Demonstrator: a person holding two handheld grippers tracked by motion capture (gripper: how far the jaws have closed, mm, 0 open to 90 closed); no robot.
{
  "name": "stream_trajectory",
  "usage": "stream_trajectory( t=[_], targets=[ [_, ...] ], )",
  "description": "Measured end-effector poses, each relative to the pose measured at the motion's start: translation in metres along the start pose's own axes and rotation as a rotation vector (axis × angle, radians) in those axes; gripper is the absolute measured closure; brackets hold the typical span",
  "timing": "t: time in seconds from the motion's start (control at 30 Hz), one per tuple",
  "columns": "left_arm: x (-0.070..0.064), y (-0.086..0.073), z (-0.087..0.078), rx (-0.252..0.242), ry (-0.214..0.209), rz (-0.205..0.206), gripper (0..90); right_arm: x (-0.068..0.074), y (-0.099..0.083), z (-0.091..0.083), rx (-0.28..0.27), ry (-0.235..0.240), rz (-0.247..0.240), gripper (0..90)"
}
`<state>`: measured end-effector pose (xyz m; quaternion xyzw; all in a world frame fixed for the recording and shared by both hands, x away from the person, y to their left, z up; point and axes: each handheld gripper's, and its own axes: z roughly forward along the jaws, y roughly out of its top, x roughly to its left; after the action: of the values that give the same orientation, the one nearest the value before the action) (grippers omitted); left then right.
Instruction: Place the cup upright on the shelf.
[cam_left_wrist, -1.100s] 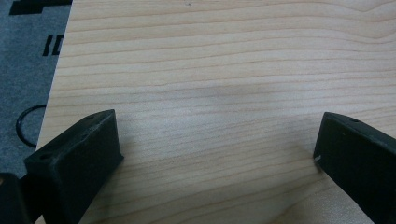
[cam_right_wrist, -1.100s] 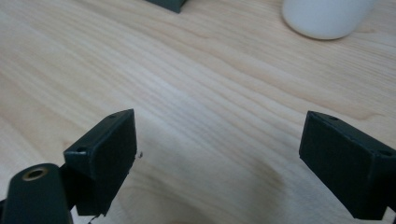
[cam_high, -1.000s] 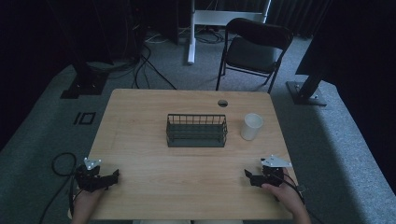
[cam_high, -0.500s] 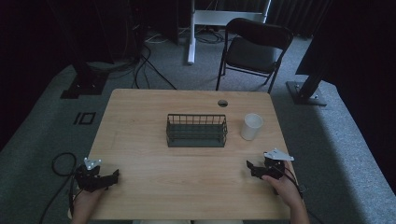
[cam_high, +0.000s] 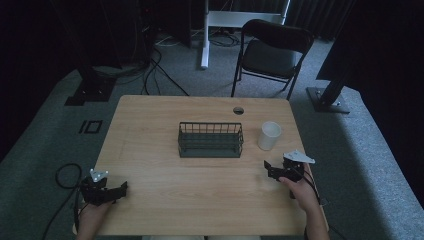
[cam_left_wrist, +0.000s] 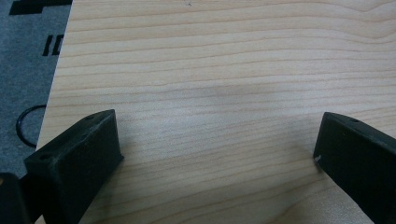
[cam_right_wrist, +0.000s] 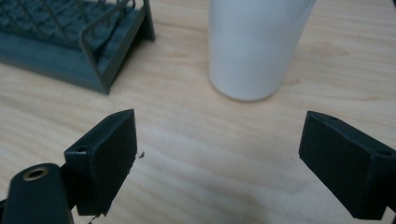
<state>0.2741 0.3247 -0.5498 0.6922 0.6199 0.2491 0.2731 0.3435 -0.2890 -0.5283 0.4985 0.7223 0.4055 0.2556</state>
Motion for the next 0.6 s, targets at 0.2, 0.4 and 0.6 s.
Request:
stream_trajectory(
  t=[0.2,0.4,0.6],
  targets=[
    [0.000,0.000,0.000,0.000,0.000,0.000,0.8,-0.001,0.010,0.005,-0.019,-0.014,0.002,11.2],
    [0.000,0.000,0.000,0.000,0.000,0.000,0.8,-0.002,0.015,0.014,-0.041,-0.030,0.024,11.2],
    [0.000,0.000,0.000,0.000,0.000,0.000,0.8,-0.002,0.019,0.024,-0.041,-0.048,0.034,11.2]
  ],
)
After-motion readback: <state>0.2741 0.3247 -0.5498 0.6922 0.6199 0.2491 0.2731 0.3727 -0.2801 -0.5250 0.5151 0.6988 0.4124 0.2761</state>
